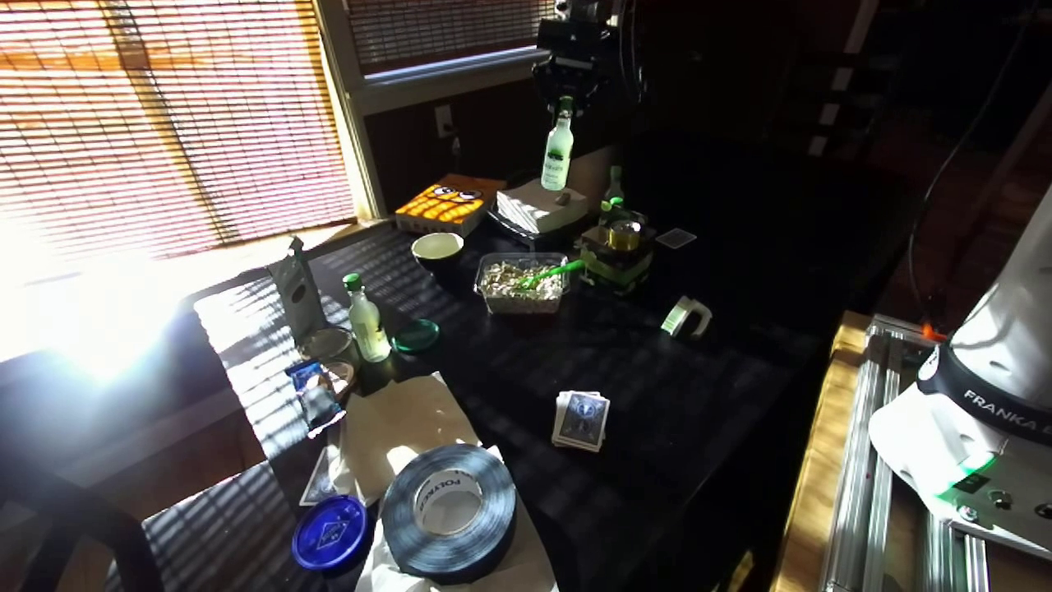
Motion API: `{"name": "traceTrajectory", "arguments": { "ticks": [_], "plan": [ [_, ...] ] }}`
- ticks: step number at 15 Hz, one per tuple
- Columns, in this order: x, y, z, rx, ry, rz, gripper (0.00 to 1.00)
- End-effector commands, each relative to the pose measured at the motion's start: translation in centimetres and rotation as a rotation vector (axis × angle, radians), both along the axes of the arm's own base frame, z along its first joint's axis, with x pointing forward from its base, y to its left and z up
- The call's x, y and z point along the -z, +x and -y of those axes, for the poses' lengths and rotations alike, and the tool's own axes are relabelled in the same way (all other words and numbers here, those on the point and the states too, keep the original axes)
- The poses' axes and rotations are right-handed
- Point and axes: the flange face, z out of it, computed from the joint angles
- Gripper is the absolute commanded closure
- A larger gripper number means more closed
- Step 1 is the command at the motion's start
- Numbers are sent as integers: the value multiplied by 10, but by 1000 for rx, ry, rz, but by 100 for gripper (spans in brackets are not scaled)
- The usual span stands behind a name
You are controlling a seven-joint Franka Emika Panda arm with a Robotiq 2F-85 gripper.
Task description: Move one bottle to the right
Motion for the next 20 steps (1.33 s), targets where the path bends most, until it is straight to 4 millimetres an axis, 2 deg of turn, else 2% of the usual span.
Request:
{"name": "traceTrajectory", "arguments": {
  "ticks": [1,10,11,14,20],
  "plan": [
    [-3,-4,-2,-3,5,1,71],
    [-2,-11,-6,-7,13,-4,71],
    [-2,-11,-6,-7,13,-4,93],
    [-3,-18,-11,-18,-17,-10,93],
    [10,-37,-15,-43,-90,-73,93]
  ]
}}
